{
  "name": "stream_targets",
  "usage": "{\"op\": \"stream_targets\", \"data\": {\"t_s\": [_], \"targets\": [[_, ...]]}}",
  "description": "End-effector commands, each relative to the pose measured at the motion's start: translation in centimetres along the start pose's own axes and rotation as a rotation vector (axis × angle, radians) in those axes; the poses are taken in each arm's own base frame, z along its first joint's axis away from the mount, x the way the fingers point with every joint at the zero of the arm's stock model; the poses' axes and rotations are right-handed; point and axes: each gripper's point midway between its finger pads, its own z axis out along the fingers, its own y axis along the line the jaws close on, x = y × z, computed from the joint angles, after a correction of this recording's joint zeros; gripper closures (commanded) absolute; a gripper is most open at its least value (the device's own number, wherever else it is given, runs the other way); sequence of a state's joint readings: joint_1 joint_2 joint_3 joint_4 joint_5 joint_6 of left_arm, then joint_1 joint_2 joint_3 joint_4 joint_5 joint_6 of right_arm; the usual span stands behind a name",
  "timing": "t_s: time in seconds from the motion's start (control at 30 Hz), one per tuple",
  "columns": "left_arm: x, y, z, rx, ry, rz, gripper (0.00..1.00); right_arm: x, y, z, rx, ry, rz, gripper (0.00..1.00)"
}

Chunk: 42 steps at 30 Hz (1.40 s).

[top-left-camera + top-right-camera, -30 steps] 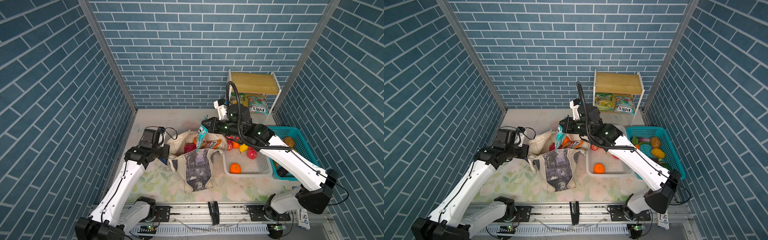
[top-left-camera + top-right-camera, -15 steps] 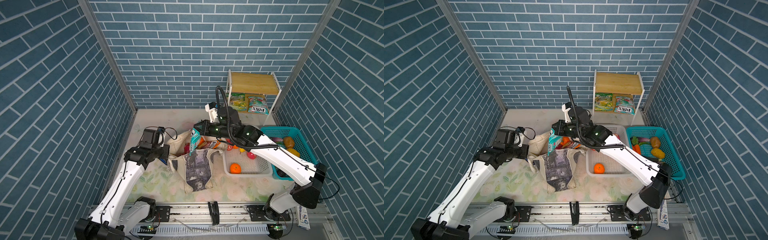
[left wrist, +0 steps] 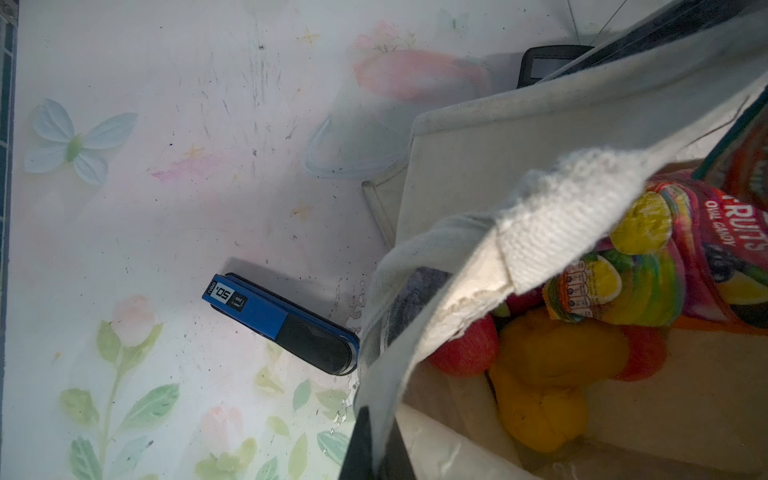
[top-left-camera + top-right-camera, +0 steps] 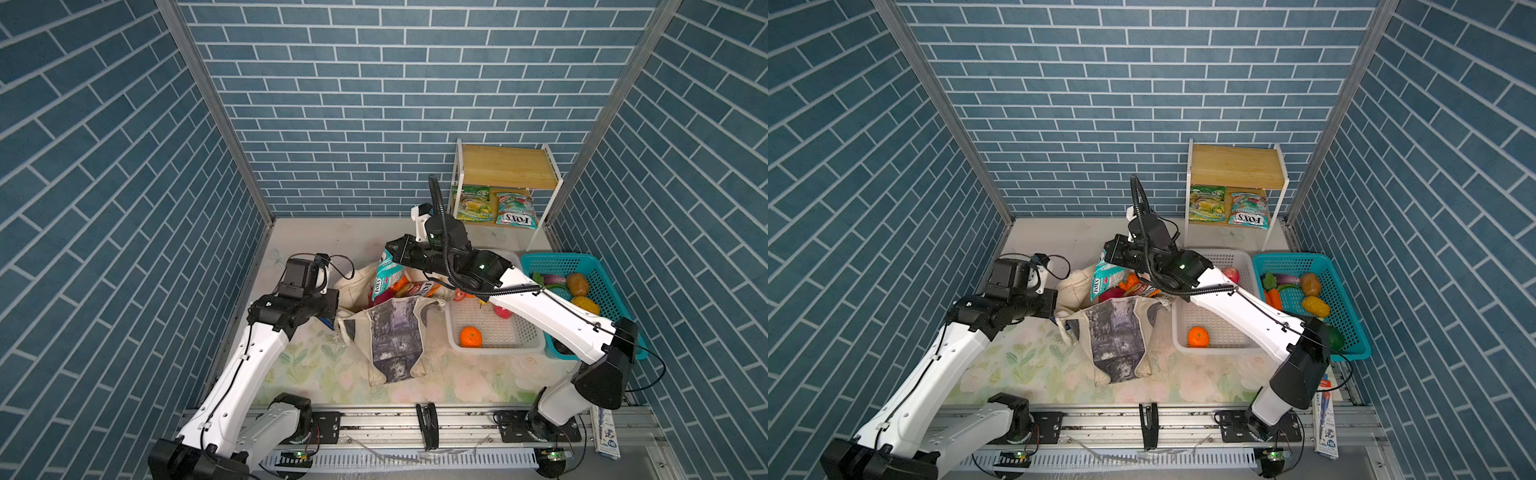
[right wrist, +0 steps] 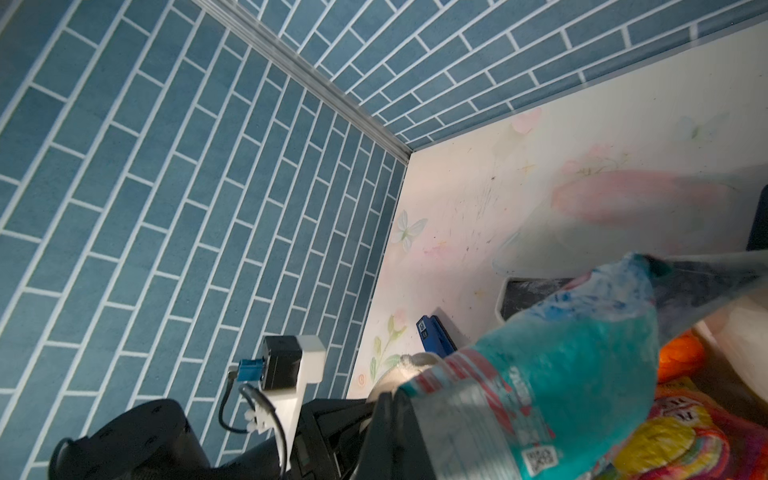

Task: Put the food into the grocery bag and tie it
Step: 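Pull the teal mint packet off the shelf and carry it over the bag, then lower the teal mint packet into the bag and open the right gripper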

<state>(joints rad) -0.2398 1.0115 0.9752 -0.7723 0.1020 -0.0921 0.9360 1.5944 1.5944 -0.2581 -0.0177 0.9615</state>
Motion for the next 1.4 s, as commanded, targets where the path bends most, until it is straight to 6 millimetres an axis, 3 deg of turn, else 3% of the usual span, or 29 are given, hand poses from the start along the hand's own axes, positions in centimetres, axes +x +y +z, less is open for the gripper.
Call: {"op": "stream_targets", "data": {"t_s": [0.0, 0.17, 0.37, 0.8, 1.1, 1.37], "targets": [[0.0, 0.3, -0.3, -0.011, -0.015, 0.008, 0.95, -2.8, 1.0, -0.3, -0.021, -0.14, 0.074, 1.0], [0.1, 0.4, -0.2, -0.014, -0.015, 0.01, 0.95, -3.0, 0.3, 0.0, -0.008, -0.199, 0.121, 1.0], [0.0, 0.4, -0.3, -0.015, -0.017, 0.01, 0.95, -1.3, 0.6, 0.5, 0.002, -0.195, 0.108, 1.0], [0.1, 0.3, -0.2, -0.008, -0.015, 0.01, 0.95, 2.3, 0.8, -0.5, 0.04, -0.258, 0.077, 1.0], [0.1, 0.3, -0.2, -0.007, -0.017, 0.01, 0.95, 3.1, 2.3, -1.6, 0.051, -0.296, 0.029, 1.0], [0.0, 0.2, -0.4, -0.005, -0.023, 0.01, 0.95, 4.1, 2.4, -1.8, 0.068, -0.309, 0.029, 1.0]]}}
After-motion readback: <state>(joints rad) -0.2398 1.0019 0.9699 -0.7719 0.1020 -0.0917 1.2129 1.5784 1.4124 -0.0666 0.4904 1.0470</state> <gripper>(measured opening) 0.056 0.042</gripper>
